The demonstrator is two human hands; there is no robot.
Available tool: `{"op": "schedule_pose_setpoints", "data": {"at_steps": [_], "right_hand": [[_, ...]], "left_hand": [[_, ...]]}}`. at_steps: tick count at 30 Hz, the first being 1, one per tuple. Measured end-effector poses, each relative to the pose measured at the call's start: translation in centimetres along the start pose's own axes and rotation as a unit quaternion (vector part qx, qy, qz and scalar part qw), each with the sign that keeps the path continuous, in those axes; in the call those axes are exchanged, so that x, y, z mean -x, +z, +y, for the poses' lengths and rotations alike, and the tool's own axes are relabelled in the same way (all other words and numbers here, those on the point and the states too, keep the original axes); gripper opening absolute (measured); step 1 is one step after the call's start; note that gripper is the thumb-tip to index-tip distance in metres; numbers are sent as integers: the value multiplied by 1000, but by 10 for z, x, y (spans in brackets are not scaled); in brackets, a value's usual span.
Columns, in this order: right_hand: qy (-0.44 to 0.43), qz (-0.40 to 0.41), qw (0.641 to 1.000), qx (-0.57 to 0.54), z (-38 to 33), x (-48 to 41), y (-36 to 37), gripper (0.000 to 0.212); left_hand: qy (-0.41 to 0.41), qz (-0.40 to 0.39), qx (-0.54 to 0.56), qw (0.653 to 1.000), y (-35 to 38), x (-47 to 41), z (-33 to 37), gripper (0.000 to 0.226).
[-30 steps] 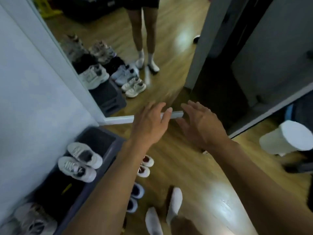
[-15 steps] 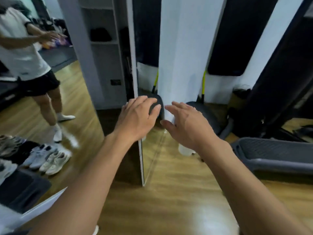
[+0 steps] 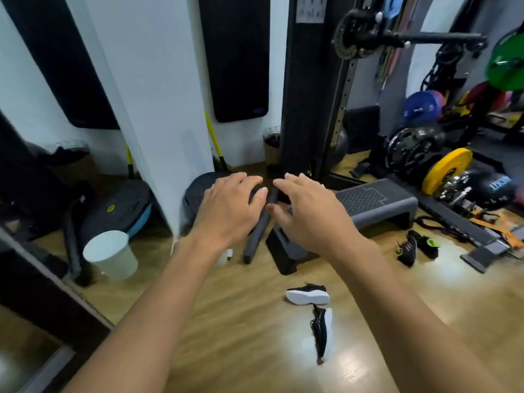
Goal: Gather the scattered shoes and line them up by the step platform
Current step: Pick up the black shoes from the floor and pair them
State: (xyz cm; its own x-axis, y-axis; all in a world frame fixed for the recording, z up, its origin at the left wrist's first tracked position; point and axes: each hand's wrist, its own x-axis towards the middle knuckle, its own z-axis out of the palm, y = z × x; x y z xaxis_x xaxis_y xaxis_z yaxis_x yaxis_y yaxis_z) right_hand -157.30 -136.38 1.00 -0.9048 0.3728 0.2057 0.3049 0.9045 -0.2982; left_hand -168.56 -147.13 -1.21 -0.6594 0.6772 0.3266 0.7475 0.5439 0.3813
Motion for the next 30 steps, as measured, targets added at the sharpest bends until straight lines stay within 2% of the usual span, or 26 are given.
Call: {"op": "schedule_pose_setpoints", "data": {"at_steps": [11, 17, 24, 30], "right_hand": [[170, 2, 985, 35, 182, -26, -7, 55], [246, -28, 968, 42, 296, -26, 4, 56], [291, -24, 956, 34, 462, -26, -18, 54], [309, -37, 950, 33, 598, -42, -41, 46]], "left_hand": [[127, -88, 79, 985, 145, -135, 104, 42], [164, -161, 106, 967, 241, -191, 176, 55], [170, -218, 87, 957, 355, -255, 285, 52], [132, -254, 98, 953, 435, -309, 375, 53]]}}
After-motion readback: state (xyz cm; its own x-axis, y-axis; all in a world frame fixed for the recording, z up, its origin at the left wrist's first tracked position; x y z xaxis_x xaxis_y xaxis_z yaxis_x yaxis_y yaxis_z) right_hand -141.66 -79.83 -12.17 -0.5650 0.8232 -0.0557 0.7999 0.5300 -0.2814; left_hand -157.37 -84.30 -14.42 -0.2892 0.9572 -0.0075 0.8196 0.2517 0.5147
